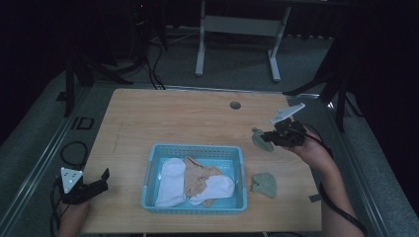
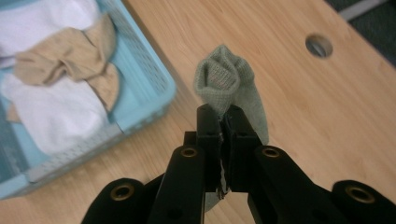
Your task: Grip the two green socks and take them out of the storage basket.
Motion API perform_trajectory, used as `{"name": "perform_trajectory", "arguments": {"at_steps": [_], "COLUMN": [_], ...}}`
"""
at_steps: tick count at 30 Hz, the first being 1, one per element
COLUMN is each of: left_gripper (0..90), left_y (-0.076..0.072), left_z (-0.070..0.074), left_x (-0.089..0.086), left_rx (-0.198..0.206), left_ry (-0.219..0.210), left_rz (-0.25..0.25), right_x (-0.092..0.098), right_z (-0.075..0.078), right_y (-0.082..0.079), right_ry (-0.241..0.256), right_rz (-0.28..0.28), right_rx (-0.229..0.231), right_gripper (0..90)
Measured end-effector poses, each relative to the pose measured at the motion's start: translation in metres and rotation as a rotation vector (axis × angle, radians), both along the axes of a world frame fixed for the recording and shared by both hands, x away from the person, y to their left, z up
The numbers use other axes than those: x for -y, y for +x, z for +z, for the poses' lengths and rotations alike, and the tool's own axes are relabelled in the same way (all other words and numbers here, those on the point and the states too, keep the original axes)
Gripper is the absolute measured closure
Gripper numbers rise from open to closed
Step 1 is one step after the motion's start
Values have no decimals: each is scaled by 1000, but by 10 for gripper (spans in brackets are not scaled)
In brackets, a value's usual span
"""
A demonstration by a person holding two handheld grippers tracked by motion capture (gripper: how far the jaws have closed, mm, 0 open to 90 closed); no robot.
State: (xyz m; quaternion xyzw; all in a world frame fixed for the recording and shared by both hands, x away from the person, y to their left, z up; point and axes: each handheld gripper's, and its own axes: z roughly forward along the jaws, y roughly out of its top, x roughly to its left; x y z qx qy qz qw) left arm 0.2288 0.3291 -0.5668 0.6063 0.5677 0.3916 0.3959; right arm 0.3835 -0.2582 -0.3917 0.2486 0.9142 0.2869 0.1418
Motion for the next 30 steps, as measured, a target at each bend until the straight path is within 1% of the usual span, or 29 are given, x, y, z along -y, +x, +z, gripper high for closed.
{"name": "perform_trajectory", "arguments": {"at_steps": [5,7,10,12,16,18,22,24,25,26,28,29,30], "left_gripper": [4,3,4,4,3,4,4,4,4,4,4,4,4], "left_y": [0,0,0,0,0,0,0,0,0,0,0,0,0], "left_z": [0,0,0,0,0,0,0,0,0,0,0,0,0], "left_x": [0,0,0,0,0,0,0,0,0,0,0,0,0], "left_rx": [-1,-1,0,0,-1,0,-1,0,1,1,1,0,0], "left_ry": [1,2,2,2,3,3,1,1,3,2,3,2,3], "left_rz": [1,2,2,2,2,2,2,2,2,2,2,2,1], "right_x": [13,17,23,26,30,31,28,27,28,29,33,35,37], "right_z": [-24,-34,-50,-60,-80,-91,-110,-114,-113,-112,-108,-105,-102], "right_y": [5,7,10,13,15,16,16,14,14,13,9,6,3], "right_ry": [-10,0,-10,-17,-9,17,21,36,50,64,84,98,113], "right_rz": [-32,-45,-72,-98,-138,-149,-143,-148,-151,-147,-159,-165,-169], "right_rx": [-26,-47,-71,-71,-81,-98,-129,-133,-138,-133,-109,-102,-83], "right_gripper": [862,862,860,860,860,860,841,757,691,643,531,498,476]}}
